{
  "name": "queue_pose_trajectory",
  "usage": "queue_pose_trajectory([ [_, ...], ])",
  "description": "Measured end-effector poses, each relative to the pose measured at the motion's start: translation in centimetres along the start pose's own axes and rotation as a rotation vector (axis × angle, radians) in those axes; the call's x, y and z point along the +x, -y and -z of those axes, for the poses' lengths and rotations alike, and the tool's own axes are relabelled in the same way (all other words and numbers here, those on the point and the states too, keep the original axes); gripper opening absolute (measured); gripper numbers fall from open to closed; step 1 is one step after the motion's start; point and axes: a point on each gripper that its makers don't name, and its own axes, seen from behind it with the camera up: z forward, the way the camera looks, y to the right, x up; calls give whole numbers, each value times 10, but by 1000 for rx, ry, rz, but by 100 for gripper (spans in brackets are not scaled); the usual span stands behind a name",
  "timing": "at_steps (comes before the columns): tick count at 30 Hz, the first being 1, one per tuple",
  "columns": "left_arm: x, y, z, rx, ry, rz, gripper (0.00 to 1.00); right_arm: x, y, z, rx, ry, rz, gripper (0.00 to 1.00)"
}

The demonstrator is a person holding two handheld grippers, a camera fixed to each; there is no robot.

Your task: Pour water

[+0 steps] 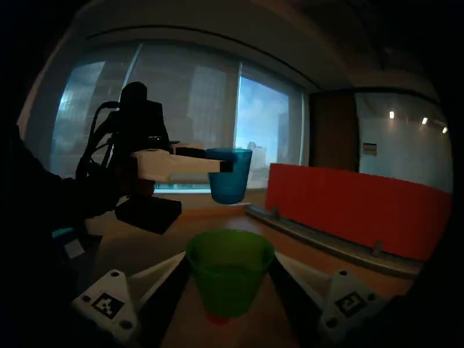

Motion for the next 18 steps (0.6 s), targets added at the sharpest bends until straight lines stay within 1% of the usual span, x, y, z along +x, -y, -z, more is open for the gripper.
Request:
queue_pose_trajectory([
  [5,-22,6,4,8,56,-9,87,-4,-6,1,-11,15,-7,90],
  [11,-52,10,8,9,136,-29,87,-17,-16,5,-32,62,5,90],
  [18,-78,14,12,6,204,-41,87,-28,-23,8,-35,104,0,90],
])
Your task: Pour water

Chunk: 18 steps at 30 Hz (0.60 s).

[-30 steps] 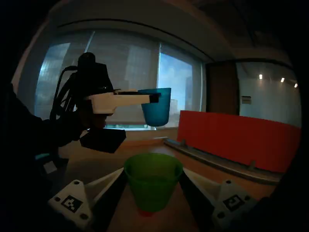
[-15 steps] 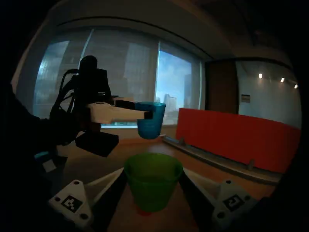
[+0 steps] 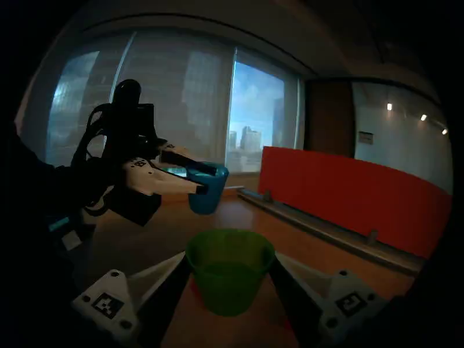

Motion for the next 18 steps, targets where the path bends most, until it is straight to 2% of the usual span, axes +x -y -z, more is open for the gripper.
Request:
queue_pose_trajectory([
  [18,-68,-9,-11,-31,166,-24,87,-29,-10,0,6,114,-4,91],
])
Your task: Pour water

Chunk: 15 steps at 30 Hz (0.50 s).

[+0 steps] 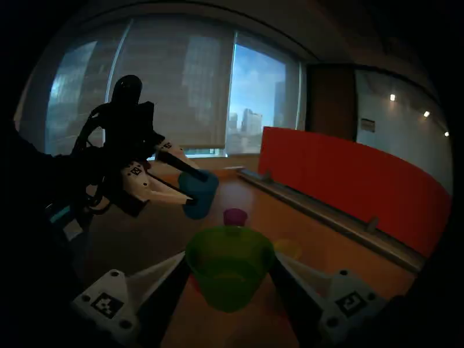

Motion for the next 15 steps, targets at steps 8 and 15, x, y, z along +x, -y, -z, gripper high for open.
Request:
queue_pose_trajectory([
  [8,-27,0,-4,-4,57,5,88,-17,-4,-2,10,54,-12,91],
  [15,-59,-2,-8,-12,129,27,88,-32,-7,-6,18,103,-17,91],
])
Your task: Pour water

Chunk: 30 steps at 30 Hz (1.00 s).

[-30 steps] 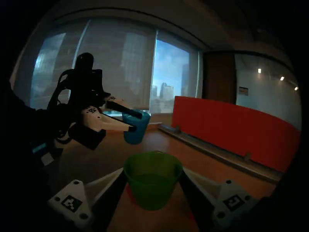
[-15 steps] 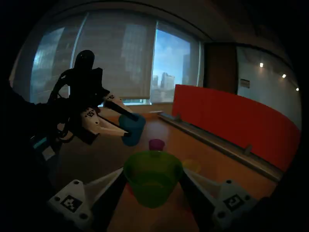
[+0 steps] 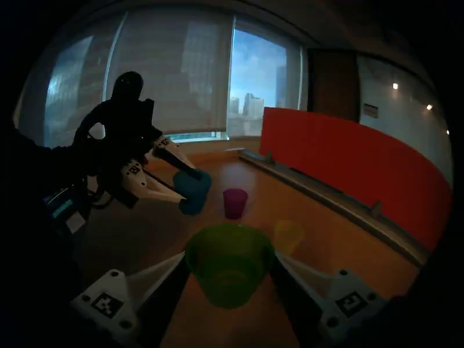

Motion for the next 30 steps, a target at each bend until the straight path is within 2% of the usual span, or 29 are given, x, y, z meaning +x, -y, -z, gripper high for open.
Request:
queue_pose_trajectory([
  [11,-37,-3,-16,-24,94,4,88,-24,1,-10,14,87,16,91],
  [30,-74,-15,-44,-83,183,41,88,-43,-6,-20,14,133,2,91],
])
